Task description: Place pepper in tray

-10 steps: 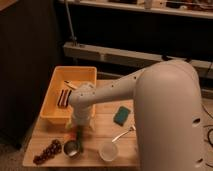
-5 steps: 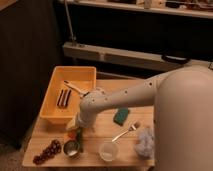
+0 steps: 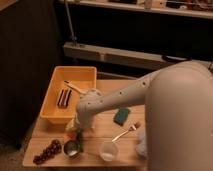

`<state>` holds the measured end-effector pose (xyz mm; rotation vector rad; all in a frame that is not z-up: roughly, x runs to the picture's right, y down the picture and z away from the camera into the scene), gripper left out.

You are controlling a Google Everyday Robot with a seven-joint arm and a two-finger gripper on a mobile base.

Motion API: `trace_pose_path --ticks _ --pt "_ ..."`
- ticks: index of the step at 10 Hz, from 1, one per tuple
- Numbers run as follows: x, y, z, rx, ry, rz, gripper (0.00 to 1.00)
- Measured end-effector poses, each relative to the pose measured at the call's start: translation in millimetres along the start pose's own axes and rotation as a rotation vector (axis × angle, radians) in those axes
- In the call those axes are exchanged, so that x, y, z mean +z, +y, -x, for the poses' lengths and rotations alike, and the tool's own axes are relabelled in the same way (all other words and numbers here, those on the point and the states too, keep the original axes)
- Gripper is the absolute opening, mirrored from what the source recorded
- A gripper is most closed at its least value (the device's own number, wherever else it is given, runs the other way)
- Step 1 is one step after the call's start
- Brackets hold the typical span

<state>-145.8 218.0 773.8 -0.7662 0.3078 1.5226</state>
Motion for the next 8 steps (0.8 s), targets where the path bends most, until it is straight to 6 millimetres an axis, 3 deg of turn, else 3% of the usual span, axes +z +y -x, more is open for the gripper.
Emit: trace_pose_path --ticks 3,8 --pt "11.0 -10.6 5.4 0.034 -0.011 0.004 0.80" --pt "17.2 -9.5 9.5 0.058 -0.014 -0.018 0.80"
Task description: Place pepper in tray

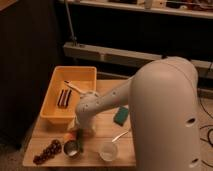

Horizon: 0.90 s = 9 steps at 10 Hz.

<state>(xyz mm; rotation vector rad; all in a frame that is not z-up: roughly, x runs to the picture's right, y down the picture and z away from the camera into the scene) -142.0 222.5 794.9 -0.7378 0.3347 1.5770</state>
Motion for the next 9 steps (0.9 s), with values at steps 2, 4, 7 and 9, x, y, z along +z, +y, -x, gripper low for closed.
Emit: trace_pose_path --ticks 2,4,7,9 --pt "3.1 -1.2 -1.2 0.016 -0.001 -0.004 0.80" --pt "6.9 -0.7 -3.5 0.021 0.001 -0.008 0.80" --pt "8.1 -1.0 -4.3 0.035 -0.011 -0.018 0.80" --pt "8.1 -1.1 -4.2 0.036 -0.011 -0.018 0.80"
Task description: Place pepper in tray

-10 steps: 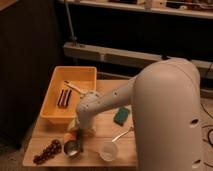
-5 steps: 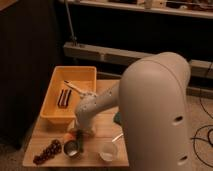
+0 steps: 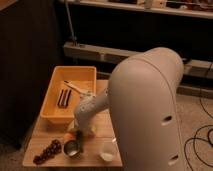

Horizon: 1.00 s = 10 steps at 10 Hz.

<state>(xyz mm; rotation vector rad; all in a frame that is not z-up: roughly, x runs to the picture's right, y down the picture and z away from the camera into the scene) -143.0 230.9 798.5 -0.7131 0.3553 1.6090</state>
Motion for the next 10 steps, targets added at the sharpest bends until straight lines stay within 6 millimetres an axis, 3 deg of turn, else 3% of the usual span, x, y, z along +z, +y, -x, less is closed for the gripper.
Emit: trace_pose_path --ticks 6,7,10 --pt "1.7 1.9 1.4 -0.003 -0.002 0.010 0.80" --pt "2.9 2.4 1.0 0.002 0.001 0.005 0.76" --pt "5.5 4.1 -1.6 0.001 0.012 -0.005 0.49"
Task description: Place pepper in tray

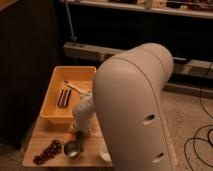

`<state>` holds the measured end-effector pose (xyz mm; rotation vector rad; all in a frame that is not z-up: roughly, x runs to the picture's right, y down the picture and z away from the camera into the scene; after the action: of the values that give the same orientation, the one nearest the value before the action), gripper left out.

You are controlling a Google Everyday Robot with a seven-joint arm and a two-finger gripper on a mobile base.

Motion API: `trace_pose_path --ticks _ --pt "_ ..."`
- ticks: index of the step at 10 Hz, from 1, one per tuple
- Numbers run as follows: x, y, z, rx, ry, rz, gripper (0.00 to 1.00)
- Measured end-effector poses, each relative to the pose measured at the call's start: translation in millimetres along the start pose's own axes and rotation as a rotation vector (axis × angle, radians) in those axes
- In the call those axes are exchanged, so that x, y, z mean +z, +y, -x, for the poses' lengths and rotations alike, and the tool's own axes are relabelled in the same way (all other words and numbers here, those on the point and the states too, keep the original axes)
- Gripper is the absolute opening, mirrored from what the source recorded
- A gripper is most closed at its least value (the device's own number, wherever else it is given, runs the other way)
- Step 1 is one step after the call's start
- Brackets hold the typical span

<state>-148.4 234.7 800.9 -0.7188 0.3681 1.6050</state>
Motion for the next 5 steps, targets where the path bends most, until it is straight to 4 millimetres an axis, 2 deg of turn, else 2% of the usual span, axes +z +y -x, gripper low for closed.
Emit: trace_pose_path --ticks 4,5 --pt "3.0 -0.4 -1.9 0.012 0.022 -0.009 0.07" --pt "2.7 -1.8 -1.9 0.018 0.027 -0.008 0.01"
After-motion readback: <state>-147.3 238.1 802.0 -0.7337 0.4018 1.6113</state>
